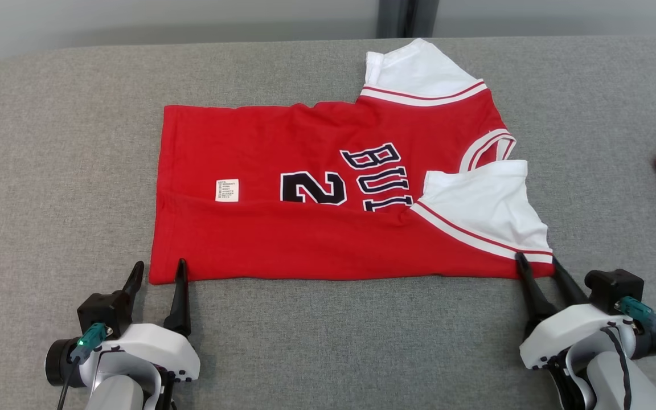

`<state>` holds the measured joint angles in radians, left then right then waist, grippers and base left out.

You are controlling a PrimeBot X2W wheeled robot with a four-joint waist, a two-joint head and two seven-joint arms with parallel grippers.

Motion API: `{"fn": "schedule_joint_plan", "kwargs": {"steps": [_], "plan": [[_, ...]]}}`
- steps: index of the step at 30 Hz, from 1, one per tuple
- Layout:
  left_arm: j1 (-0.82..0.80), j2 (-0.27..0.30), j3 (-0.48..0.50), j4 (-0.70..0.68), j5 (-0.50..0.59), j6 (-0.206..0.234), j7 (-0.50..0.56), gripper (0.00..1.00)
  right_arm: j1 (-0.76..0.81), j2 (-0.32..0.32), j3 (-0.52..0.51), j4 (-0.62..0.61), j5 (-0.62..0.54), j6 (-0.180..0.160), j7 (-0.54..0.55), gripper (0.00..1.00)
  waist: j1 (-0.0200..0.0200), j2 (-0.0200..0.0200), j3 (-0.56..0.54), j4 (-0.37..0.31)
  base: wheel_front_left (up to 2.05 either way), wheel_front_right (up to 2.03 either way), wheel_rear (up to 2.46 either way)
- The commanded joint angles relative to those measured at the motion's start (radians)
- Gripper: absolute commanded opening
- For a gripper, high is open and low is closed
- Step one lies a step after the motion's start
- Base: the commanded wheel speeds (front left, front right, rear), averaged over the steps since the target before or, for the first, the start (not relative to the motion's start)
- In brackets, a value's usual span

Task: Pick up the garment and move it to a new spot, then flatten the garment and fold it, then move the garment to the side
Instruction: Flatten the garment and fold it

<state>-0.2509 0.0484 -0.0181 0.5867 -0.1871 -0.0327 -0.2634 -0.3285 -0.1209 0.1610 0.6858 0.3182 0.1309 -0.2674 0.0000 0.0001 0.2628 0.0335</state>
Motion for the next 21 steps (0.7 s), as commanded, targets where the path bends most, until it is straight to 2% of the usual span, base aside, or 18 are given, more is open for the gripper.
{"fn": "schedule_joint_plan", "kwargs": {"steps": [1, 11, 12, 13, 14, 21], "plan": [[-0.004, 0.005, 0.001, 0.004, -0.008, 0.007, -0.001, 1.0, 0.003, -0.002, 0.012, 0.02, 0.008, 0.0, 0.006, 0.0, 0.0, -0.0001, 0.001, 0.0, 0.0, 0.0, 0.0], [-0.037, 0.005, 0.019, 0.087, -0.019, 0.007, 0.0, 1.0, -0.031, -0.028, 0.031, -0.009, 0.032, -0.001, 0.004, 0.0, 0.0, -0.0001, 0.019, -0.016, 0.0, 0.0, 0.0], [-0.044, 0.005, 0.02, 0.097, -0.019, 0.003, 0.0, 0.92, -0.032, -0.029, 0.031, -0.012, 0.034, -0.001, 0.004, 0.0, 0.0, -0.0001, 0.022, -0.019, 0.0, 0.0, 0.0], [-0.049, 0.004, 0.018, 0.104, -0.014, -0.002, 0.001, 0.16, -0.033, -0.031, 0.03, -0.015, 0.035, -0.001, 0.004, 0.0, 0.0, -0.0001, 0.024, -0.02, 0.0, 0.0, 0.0], [-0.053, 0.004, 0.018, 0.109, -0.014, -0.006, 0.001, 0.0, -0.032, -0.031, 0.029, -0.018, 0.036, -0.001, 0.004, 0.0, 0.0, -0.0001, 0.024, -0.022, 0.0, 0.0, 0.0], [-0.031, 0.005, 0.015, 0.1, -0.015, -0.023, 0.0, 0.0, -0.001, -0.021, 0.016, -0.025, 0.043, -0.001, 0.003, 0.0, 0.0, -0.0001, -0.017, -0.024, 0.0, 0.0, 0.0]]}}
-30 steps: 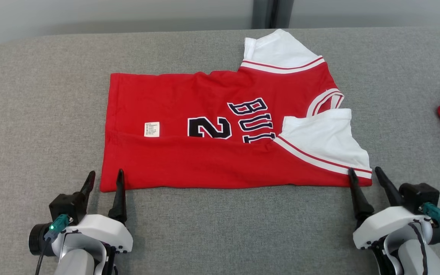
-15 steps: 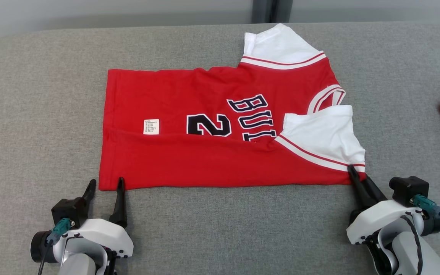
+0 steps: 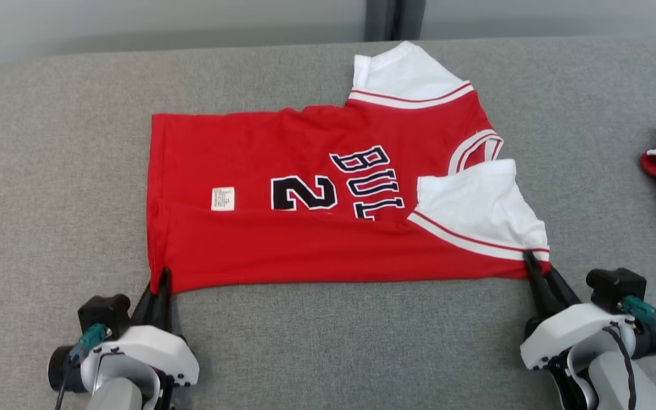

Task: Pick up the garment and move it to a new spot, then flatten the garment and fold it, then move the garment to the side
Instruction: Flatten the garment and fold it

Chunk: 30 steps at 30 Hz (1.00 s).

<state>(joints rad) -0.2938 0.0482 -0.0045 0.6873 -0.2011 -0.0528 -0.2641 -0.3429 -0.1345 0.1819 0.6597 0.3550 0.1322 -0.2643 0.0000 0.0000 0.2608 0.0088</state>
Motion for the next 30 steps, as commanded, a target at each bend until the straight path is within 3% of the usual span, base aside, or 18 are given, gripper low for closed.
{"fn": "schedule_joint_plan", "kwargs": {"steps": [1, 14, 22, 23, 24, 25, 26, 30], "plan": [[0.022, 0.006, 0.001, -0.004, 0.0, -0.003, 0.0, 0.0, 0.019, -0.005, -0.007, 0.001, 0.008, -0.003, 0.0, 0.0, 0.0, 0.0, -0.027, 0.001, 0.0, 0.0, 0.0], [0.253, 0.007, 0.001, -0.005, -0.007, 0.015, 0.0, 0.0, 0.259, -0.002, 0.042, -0.011, 0.069, -0.003, 0.0, 0.0, 0.0, 0.0, -0.249, 0.005, 0.0, 0.0, 0.0], [0.356, 0.007, 0.012, -0.033, -0.02, 0.03, 0.0, 0.0, 0.355, -0.015, 0.065, -0.031, 0.104, -0.002, 0.0, 0.0, 0.0, 0.0, -0.275, -0.002, 0.0, 0.0, 0.0], [0.355, 0.007, 0.013, -0.039, -0.018, 0.03, 0.0, 0.15, 0.353, -0.017, 0.064, -0.035, 0.102, -0.002, 0.0, 0.0, 0.0, 0.0, -0.268, -0.002, 0.0, 0.0, 0.0], [0.349, 0.007, 0.013, -0.048, -0.014, 0.031, 0.0, 0.55, 0.344, -0.019, 0.057, -0.039, 0.101, -0.003, 0.0, 0.09, 0.0, 0.0, -0.261, -0.001, 0.0, 0.0, 0.0], [0.339, 0.007, 0.013, -0.057, -0.008, 0.03, 0.0, 1.0, 0.333, -0.02, 0.051, -0.045, 0.097, -0.002, 0.0, 0.47, 0.0, 0.0, -0.255, 0.001, 0.0, 0.0, 0.0], [0.33, 0.007, 0.013, -0.066, -0.005, 0.028, 0.0, 1.0, 0.322, -0.019, 0.048, -0.05, 0.093, -0.002, 0.0, 1.0, 0.0, 0.0, -0.248, 0.002, 0.0, 0.0, 0.0], [0.301, 0.006, 0.014, -0.097, 0.004, 0.023, 0.0, 1.0, 0.282, -0.017, 0.031, -0.064, 0.084, -0.002, 0.0, 1.0, 0.0, 0.0, -0.234, 0.007, 0.0, 0.0, 0.0]]}}
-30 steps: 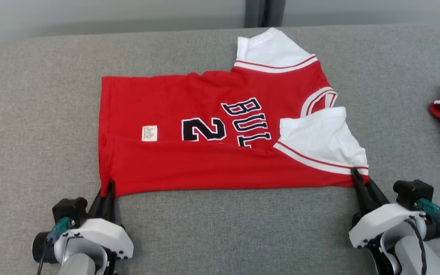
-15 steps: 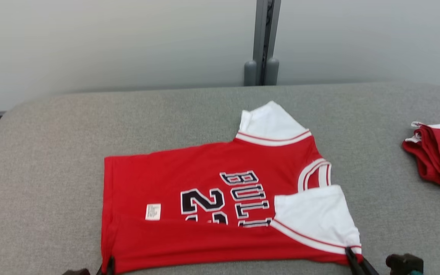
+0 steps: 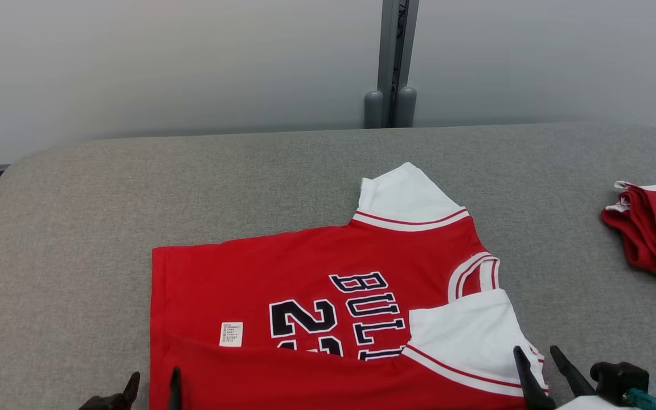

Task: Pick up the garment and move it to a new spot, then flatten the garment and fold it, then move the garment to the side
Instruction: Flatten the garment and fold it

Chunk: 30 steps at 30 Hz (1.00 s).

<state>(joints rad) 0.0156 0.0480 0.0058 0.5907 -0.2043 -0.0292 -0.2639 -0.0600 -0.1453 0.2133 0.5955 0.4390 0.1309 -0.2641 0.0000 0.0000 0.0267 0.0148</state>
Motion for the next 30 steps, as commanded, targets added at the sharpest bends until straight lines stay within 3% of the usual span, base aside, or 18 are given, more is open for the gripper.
{"fn": "schedule_joint_plan", "kwargs": {"steps": [1, 10, 24, 30], "plan": [[-0.016, 0.006, 0.004, -0.007, 0.006, -0.002, 0.0, 1.0, -0.012, -0.006, -0.005, -0.005, -0.002, 0.0, 0.0, 1.0, 0.0, 0.0, 0.002, 0.002, 0.0, 0.0, 0.0], [-0.169, 0.009, 0.002, 0.033, 0.022, -0.033, 0.0, 1.0, -0.151, -0.003, -0.029, -0.008, -0.038, 0.0, 0.0, 1.0, 0.0, 0.0, 0.042, 0.013, 0.0, 0.0, 0.0], [-0.573, 0.064, -0.028, 0.371, 0.02, -0.075, 0.021, 1.0, -0.46, -0.017, 0.051, 0.087, -0.084, 0.0, 0.0, 1.0, 0.0, 0.0, 0.176, 0.016, 0.0, 0.0, 0.0], [-0.7, 0.078, -0.041, 0.482, 0.008, -0.083, 0.105, 1.0, -0.562, -0.022, 0.111, 0.133, -0.084, 0.0, 0.0, 1.0, 0.0, 0.0, 0.229, 0.021, 0.0, 0.0, 0.0]]}}
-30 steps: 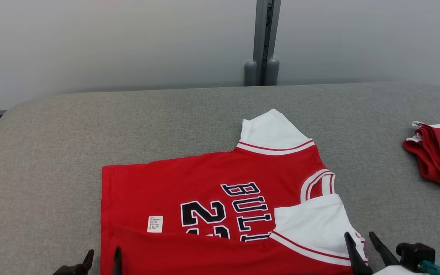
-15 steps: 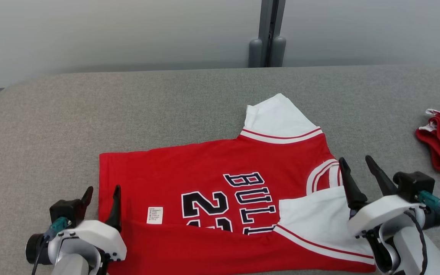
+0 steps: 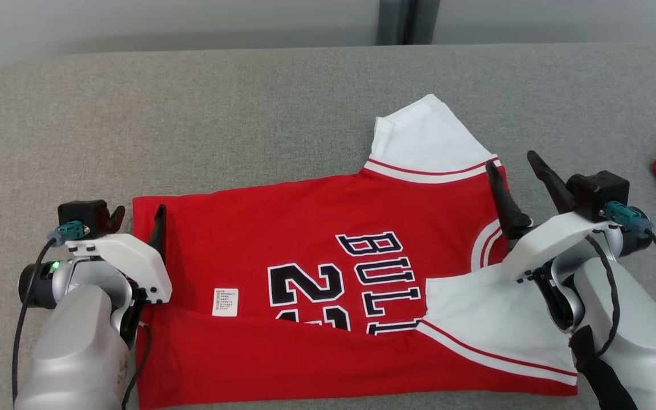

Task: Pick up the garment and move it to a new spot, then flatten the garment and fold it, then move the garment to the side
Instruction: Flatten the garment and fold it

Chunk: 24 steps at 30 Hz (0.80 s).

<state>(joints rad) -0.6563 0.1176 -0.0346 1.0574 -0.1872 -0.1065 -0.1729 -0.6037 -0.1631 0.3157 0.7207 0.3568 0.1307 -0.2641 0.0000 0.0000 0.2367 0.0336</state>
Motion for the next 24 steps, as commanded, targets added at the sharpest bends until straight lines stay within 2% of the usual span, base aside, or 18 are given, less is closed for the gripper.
{"fn": "schedule_joint_plan", "kwargs": {"steps": [1, 11, 12, 13, 14, 15, 19, 24], "plan": [[-0.044, 0.01, -0.002, 0.027, -0.01, -0.006, 0.022, 1.0, -0.031, -0.005, 0.018, 0.015, -0.001, 0.0, 0.0, 1.0, 0.0, 0.0, 0.026, 0.003, 0.0, 0.0, 0.0], [-0.138, 0.004, -0.006, 0.128, -0.043, -0.014, 0.117, 1.0, -0.144, -0.021, 0.103, 0.092, 0.029, 0.0, 0.014, 1.0, 0.0, 0.0, 0.077, 0.01, 0.0, 0.0, 0.0], [-0.145, 0.002, -0.007, 0.136, -0.048, -0.014, 0.123, 0.95, -0.164, -0.025, 0.112, 0.1, 0.035, 0.0, 0.02, 1.0, 0.0, 0.0, 0.083, 0.012, 0.0, 0.0, 0.0], [-0.153, 0.0, -0.01, 0.141, -0.05, -0.016, 0.132, 0.75, -0.182, -0.031, 0.122, 0.111, 0.04, 0.0, 0.033, 1.0, 0.0, 0.0, 0.09, 0.014, 0.0, 0.0, 0.0], [-0.16, -0.001, -0.015, 0.145, -0.051, -0.016, 0.136, 0.45, -0.2, -0.034, 0.132, 0.12, 0.052, 0.0, 0.047, 1.0, 0.0, 0.0, 0.096, 0.017, 0.0, 0.0, 0.0], [-0.168, -0.003, -0.019, 0.148, -0.054, -0.018, 0.139, 0.0, -0.223, -0.039, 0.135, 0.124, 0.064, 0.0, 0.057, 1.0, 0.0, 0.0, 0.103, 0.02, 0.0, 0.0, 0.0], [-0.197, -0.008, -0.046, 0.154, -0.048, -0.02, 0.149, 0.0, -0.314, -0.066, 0.172, 0.155, 0.109, 0.0, 0.147, 1.0, 0.0, 0.0, 0.13, 0.041, 0.0, 0.0, 0.0], [-0.23, -0.028, -0.088, 0.145, -0.045, -0.021, 0.13, 0.0, -0.426, -0.089, 0.213, 0.198, 0.187, 0.0, 0.318, 1.0, 0.0, 0.0, 0.158, 0.076, 0.0, 0.0, 0.0]]}}
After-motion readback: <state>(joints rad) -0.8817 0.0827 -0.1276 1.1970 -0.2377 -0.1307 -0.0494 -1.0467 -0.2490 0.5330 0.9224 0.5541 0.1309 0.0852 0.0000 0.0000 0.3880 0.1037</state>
